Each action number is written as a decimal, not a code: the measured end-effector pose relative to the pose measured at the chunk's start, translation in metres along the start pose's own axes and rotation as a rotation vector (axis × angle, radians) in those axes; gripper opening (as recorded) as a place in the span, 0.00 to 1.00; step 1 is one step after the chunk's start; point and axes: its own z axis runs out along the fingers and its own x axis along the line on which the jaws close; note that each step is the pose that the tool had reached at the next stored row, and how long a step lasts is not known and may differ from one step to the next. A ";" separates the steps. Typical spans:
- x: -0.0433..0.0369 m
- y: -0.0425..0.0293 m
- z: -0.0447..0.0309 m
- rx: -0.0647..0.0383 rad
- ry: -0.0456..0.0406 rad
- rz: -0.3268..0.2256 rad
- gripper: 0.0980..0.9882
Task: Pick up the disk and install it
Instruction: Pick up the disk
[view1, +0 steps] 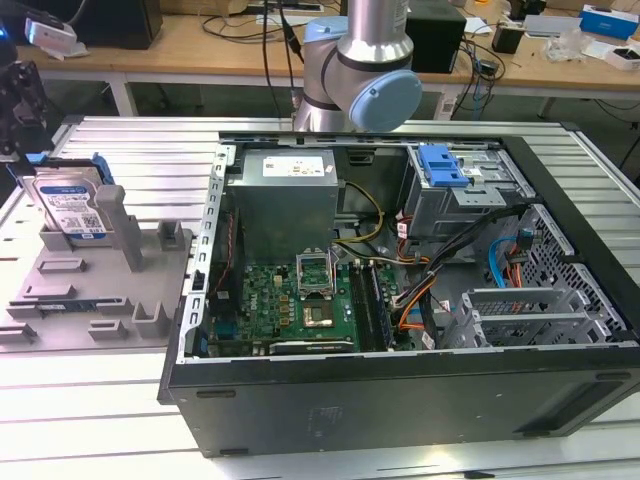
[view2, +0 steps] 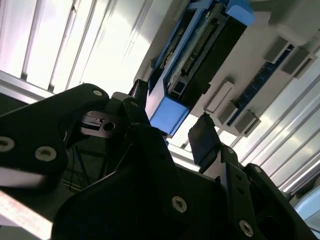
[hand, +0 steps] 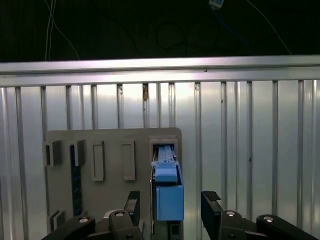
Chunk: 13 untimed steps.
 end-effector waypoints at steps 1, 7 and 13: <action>0.0000 0.0001 0.0008 0.000 0.0001 0.000 0.56; -0.0001 0.0011 0.0073 0.000 0.0025 0.000 0.56; -0.0001 0.0019 0.0137 -0.001 0.0038 0.000 0.56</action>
